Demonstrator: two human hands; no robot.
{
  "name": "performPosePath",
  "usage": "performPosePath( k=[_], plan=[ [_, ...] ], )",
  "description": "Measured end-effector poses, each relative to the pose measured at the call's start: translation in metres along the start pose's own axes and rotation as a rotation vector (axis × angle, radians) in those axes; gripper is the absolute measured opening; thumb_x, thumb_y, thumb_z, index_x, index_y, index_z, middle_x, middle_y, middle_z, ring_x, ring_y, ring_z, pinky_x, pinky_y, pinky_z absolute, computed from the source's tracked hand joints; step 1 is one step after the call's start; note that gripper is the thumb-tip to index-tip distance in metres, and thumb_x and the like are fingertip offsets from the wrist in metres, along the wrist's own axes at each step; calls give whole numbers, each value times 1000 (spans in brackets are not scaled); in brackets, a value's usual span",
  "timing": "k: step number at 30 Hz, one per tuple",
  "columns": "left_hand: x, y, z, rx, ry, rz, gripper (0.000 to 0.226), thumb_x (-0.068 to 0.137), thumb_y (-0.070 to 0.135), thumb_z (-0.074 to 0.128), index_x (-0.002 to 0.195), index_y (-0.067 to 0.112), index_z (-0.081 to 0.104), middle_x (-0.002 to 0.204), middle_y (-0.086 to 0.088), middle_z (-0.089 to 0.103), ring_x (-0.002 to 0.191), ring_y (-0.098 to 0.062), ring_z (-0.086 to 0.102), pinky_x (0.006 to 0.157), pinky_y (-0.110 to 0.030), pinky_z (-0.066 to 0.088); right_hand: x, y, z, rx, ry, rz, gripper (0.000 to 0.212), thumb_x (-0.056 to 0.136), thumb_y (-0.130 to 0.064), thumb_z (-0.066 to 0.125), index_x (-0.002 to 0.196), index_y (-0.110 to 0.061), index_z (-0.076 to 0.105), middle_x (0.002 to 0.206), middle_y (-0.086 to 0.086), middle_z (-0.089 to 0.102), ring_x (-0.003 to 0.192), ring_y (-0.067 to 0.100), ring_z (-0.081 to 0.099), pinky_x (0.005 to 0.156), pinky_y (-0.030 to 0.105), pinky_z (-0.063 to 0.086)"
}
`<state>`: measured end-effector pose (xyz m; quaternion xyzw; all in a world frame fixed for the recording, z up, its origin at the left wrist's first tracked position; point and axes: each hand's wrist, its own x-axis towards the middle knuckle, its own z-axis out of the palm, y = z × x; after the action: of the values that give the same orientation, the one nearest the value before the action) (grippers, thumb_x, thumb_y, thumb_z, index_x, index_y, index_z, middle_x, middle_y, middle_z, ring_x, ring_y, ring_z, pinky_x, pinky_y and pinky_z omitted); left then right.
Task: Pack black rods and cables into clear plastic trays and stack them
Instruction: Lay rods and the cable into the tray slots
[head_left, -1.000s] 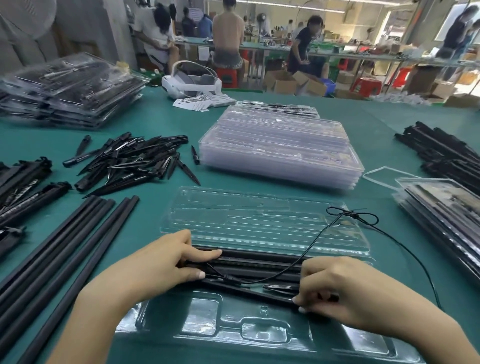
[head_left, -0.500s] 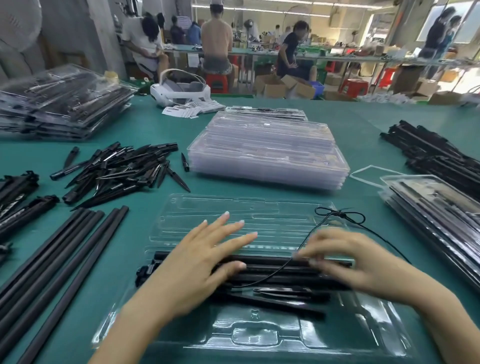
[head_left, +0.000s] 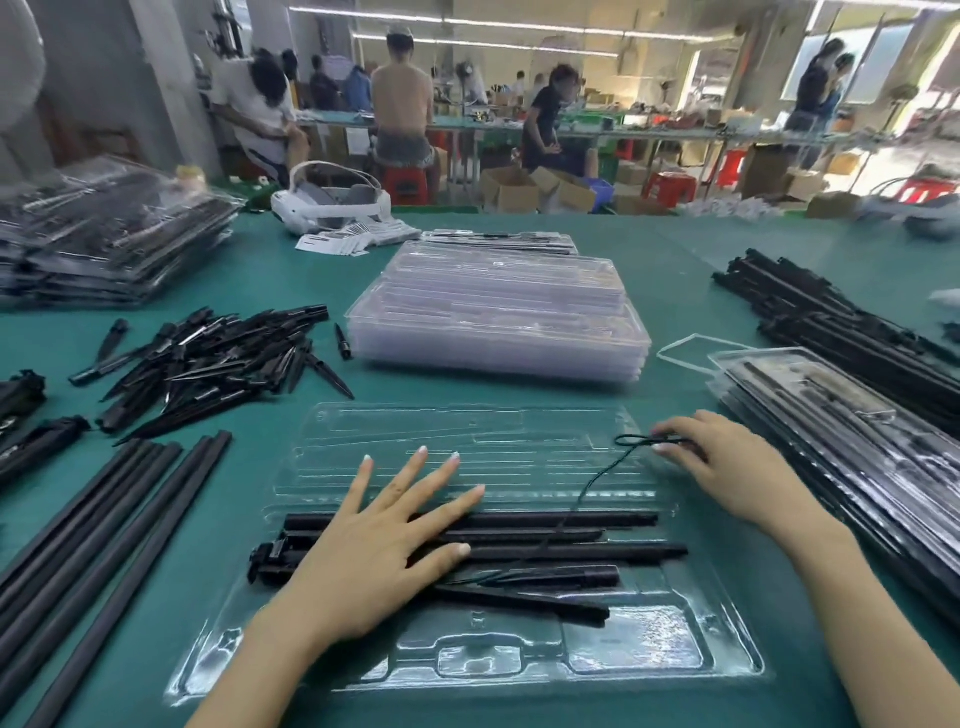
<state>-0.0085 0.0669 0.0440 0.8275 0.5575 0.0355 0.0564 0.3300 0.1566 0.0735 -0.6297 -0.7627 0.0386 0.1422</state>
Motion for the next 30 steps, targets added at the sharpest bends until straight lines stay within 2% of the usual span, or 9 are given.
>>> performPosePath(
  k=[7, 10, 12, 14, 19, 21, 24, 27, 30],
  plan=[
    [-2, -1, -3, -69, 15, 31, 52, 84, 71, 4, 131, 69, -16, 144, 35, -32, 133, 6, -35, 111, -45, -26, -30, 12, -28, -35, 6, -17, 43, 90, -32, 61, 132, -26, 55, 124, 2, 51, 115, 20, 49, 100, 33, 39],
    [-2, 1, -4, -111, 44, 70, 51, 86, 68, 6, 133, 69, -11, 146, 37, -27, 135, 7, -31, 110, -47, -27, -74, 26, -36, -70, 185, 75, 51, 83, -57, 46, 122, -28, 59, 97, -10, 55, 87, 18, 59, 74, 35, 50],
    [-1, 4, -4, -108, 37, 90, 50, 85, 67, 4, 133, 69, -11, 146, 37, -27, 135, 8, -31, 110, -47, -28, -100, 38, -35, -261, 3, 180, 67, 75, -75, 27, 129, -37, 38, 79, -16, 47, 75, 12, 60, 68, 31, 52],
    [0, 6, -3, -111, 40, 100, 50, 85, 66, 2, 133, 68, -12, 146, 37, -27, 134, 8, -32, 110, -47, -27, -117, 45, -31, -307, -153, 211, 64, 78, -78, 30, 133, -46, 17, 73, -13, 50, 75, 5, 59, 71, 25, 51],
    [-5, 14, -16, -295, 97, 121, 52, 91, 58, 21, 141, 58, 4, 151, 35, -9, 138, 10, -20, 117, -40, -17, -125, 35, -36, 150, -292, 88, 47, 89, -11, 61, 116, -43, 39, 44, -1, 44, 40, 8, 41, 47, 17, 34],
    [-8, 32, -26, -438, 240, 184, 48, 95, 49, 36, 141, 48, 28, 151, 25, 21, 143, 4, 8, 120, -30, 5, -123, 21, -47, 513, -393, 151, 42, 92, -5, 55, 106, -43, 48, 48, 2, 51, 34, 9, 37, 36, 17, 31],
    [-10, 83, -34, -812, 343, 250, 23, 92, 34, 56, 115, 32, 62, 110, 12, 61, 106, -4, 57, 90, -16, 42, -111, -5, -55, 1036, -370, 272, 22, 94, -6, 50, 102, -24, 59, 55, 8, 53, 28, 9, 31, 30, 8, 23],
    [-12, 143, -33, -1397, -117, 130, 25, 84, 42, 61, 103, 27, 57, 88, 2, 67, 78, -5, 63, 66, -19, 49, -98, -36, -51, 1328, -192, 404, 19, 95, 1, 43, 94, -10, 59, 52, 5, 51, 29, 4, 30, 29, 6, 21],
    [-19, 176, -18, -1512, -442, 45, 47, 76, 46, 67, 109, 25, 42, 79, 5, 63, 67, -7, 59, 61, -17, 45, -88, -62, -38, 1392, -126, 418, 22, 94, 3, 42, 94, -11, 59, 53, 1, 54, 34, 3, 38, 30, 9, 27]
  ],
)
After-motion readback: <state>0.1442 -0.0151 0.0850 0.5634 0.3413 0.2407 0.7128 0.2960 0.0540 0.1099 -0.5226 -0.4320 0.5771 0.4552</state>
